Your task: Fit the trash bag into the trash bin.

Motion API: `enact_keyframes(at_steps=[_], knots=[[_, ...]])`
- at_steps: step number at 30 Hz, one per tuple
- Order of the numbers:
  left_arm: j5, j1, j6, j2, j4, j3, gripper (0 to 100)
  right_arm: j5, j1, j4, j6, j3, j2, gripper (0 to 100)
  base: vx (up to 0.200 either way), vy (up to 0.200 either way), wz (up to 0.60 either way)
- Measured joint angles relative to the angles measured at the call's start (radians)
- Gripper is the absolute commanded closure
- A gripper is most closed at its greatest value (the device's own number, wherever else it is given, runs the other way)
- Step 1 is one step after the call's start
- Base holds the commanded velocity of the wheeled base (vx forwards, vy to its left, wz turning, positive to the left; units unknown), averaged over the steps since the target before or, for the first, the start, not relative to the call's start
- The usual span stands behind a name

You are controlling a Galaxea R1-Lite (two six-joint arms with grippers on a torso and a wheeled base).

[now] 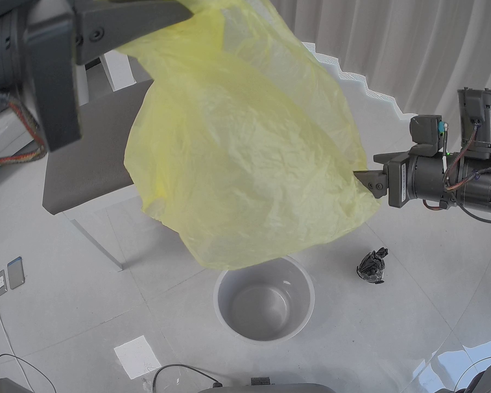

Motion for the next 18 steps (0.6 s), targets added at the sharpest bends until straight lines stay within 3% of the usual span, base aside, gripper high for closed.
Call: enact_keyframes(at_steps=[13, 14, 18], knots=[[0.000, -0.005, -0.001, -0.024, -0.006, -0.019, 100, 0.011, 0.000, -0.009, 0.000, 0.055, 0.008, 0, 0.000, 0.000, 0.00], [-0.001, -0.005, -0.001, -0.026, -0.006, -0.019, 100, 0.012, 0.000, -0.009, 0.000, 0.057, 0.005, 100, 0.000, 0.000, 0.00], [0.000, -0.005, -0.003, -0.028, -0.005, -0.014, 100, 0.011, 0.001, -0.002, 0.000, 0.060, -0.014, 100, 0.000, 0.000, 0.00]])
